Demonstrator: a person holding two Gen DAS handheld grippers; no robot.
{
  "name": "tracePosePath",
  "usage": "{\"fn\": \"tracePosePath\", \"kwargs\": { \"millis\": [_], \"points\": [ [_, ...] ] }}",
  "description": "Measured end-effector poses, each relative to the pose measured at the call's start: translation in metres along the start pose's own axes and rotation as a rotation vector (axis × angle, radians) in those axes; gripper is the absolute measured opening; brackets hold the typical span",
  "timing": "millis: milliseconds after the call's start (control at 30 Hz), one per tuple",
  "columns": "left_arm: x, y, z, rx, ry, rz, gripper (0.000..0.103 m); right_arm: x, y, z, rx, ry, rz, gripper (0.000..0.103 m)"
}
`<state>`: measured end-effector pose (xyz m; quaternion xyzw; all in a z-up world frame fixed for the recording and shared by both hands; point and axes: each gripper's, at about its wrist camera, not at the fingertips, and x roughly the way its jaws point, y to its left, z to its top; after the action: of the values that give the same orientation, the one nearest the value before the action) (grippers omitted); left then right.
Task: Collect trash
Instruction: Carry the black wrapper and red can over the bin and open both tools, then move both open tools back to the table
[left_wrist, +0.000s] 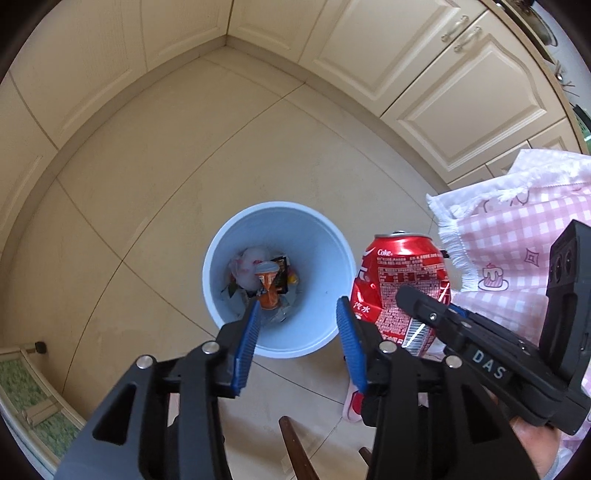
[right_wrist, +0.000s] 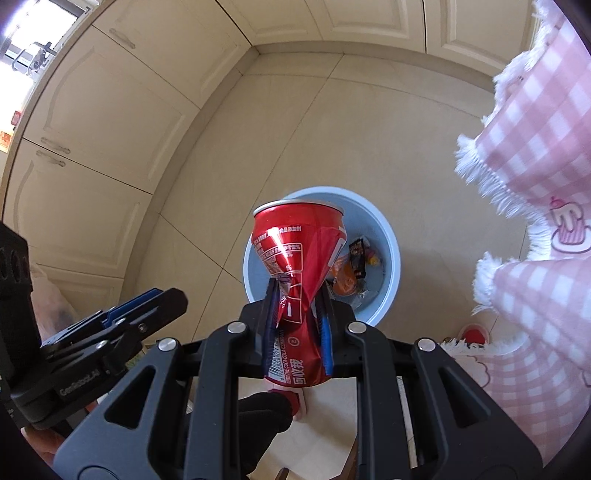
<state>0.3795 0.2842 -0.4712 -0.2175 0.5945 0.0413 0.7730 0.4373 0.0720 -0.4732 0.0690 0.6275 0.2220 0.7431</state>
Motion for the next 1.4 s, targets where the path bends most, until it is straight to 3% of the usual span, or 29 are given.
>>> {"fn": "tracePosePath", "kwargs": {
  "millis": [367, 767, 1067, 1300, 1333, 1400],
  "points": [
    [0.012, 0.007, -0.008, -0.014, 0.032, 0.019, 0.046, 0.038, 0.012, 0.002, -0.030, 0.024, -0.084, 0.022],
    [0.010, 0.005, -0.006, -0.018, 0.025, 0.038, 0.049, 0.024, 0.015, -0.002, -0.042, -0.009, -0.094, 0.024],
    [-0.024, -0.005, -0.011, -0.022, -0.029, 0.025, 0.049, -0.023, 0.036, -0.014, -0.122, -0.071, -0.126, 0.024],
    [-0.093, -0.026, -0.019, -0.001, -0.153, 0.009, 0.049, -0.110, 0.072, -0.029, -0.220, -0.219, -0.106, 0.024],
    [-0.106, -0.030, -0.021, 0.005, -0.176, 0.008, 0.050, -0.127, 0.076, -0.031, -0.229, -0.248, -0.100, 0.027],
    [-0.135, -0.041, -0.026, 0.015, -0.238, 0.004, 0.053, -0.159, 0.079, -0.038, -0.238, -0.307, -0.084, 0.043]
  ]
}}
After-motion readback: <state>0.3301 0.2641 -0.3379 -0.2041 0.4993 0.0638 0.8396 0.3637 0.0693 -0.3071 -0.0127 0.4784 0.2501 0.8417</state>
